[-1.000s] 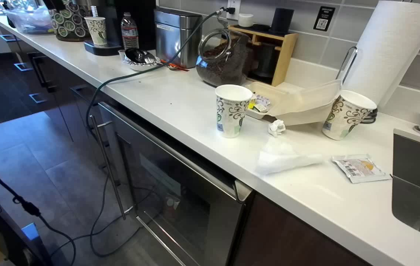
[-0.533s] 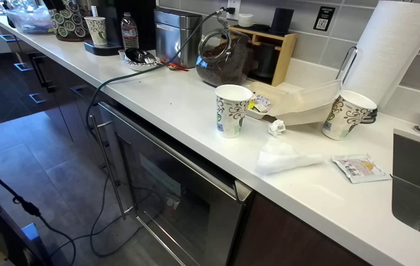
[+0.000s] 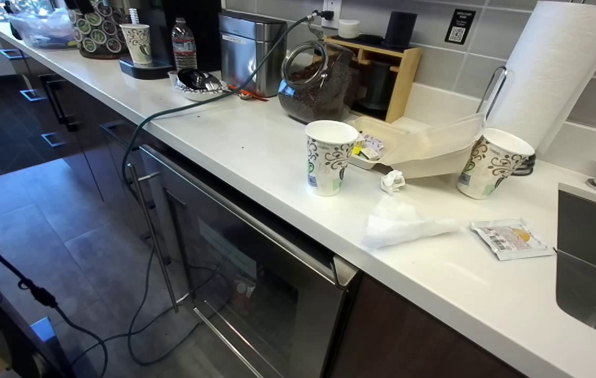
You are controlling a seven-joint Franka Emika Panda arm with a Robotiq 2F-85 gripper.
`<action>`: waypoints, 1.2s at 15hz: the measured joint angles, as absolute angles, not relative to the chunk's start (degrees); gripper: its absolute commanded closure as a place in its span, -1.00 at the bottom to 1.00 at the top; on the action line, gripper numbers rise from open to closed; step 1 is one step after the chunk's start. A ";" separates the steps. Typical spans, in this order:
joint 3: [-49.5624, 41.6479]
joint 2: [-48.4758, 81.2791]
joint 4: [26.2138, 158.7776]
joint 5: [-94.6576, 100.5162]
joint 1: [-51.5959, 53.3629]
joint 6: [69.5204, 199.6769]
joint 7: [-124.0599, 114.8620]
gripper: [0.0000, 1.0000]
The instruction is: Pick up the lid from the counter and put it on the bottle
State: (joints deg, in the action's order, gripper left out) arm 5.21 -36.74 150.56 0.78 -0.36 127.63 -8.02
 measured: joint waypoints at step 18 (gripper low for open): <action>0.36 -6.54 126.43 -20.38 5.01 128.16 -1.10 -1.00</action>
